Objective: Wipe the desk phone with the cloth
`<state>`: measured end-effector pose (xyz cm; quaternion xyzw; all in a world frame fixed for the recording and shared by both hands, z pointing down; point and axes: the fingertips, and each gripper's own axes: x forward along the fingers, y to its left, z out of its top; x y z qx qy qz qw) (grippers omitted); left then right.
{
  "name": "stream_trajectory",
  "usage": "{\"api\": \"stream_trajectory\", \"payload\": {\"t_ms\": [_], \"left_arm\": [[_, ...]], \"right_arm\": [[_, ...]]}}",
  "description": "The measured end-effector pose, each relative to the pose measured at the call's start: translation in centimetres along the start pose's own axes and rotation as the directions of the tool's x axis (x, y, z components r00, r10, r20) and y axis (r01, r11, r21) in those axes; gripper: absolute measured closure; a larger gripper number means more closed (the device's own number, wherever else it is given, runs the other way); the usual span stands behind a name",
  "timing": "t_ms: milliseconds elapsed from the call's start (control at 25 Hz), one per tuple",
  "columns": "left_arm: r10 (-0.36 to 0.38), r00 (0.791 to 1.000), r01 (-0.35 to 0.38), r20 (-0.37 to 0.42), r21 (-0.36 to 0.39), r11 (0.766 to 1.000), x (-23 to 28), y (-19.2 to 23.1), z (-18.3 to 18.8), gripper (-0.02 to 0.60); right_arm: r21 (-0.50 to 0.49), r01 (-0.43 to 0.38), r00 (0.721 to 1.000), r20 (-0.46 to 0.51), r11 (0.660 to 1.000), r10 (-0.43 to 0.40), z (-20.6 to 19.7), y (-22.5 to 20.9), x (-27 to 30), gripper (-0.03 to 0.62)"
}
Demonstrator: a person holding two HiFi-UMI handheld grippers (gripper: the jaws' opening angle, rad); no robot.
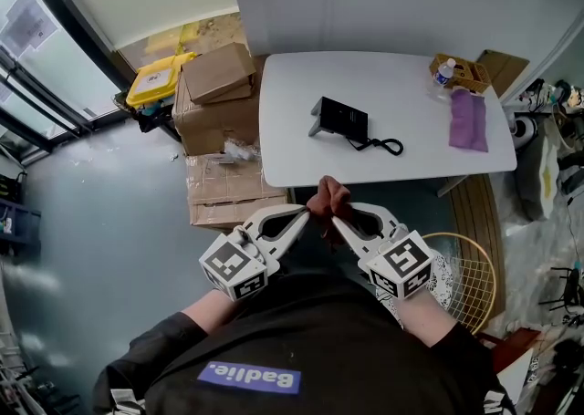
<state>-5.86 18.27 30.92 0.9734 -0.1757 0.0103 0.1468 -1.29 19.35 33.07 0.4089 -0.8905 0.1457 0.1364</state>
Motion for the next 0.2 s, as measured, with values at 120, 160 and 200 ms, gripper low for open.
{"api": "stream_trajectory", "payload": {"t_ms": [120, 160, 200], "left_arm": [[0.0, 1.0, 0.0, 0.001, -0.001, 1.0, -0.1, -0.18, -0.11, 0.572], [0.0, 1.0, 0.0, 0.0, -0.001, 1.0, -0.11, -0.26, -0.15, 0.572], [0.0, 1.0, 0.0, 0.0, -0.002, 1.0, -0.11, -0.34, -0.2, 0.572]], "right_arm": [[0.0, 0.001, 1.0, -0.004, 1.0, -0.001, -0.18, 0.12, -0.2, 0.525], [0.0, 0.001, 1.0, -0.005, 1.0, -0.001, -0.25, 0.15, -0.29, 0.525], [0.001, 0.002, 1.0, -0.007, 1.0, -0.002, -0.32, 0.18, -0.39, 0.525]]}}
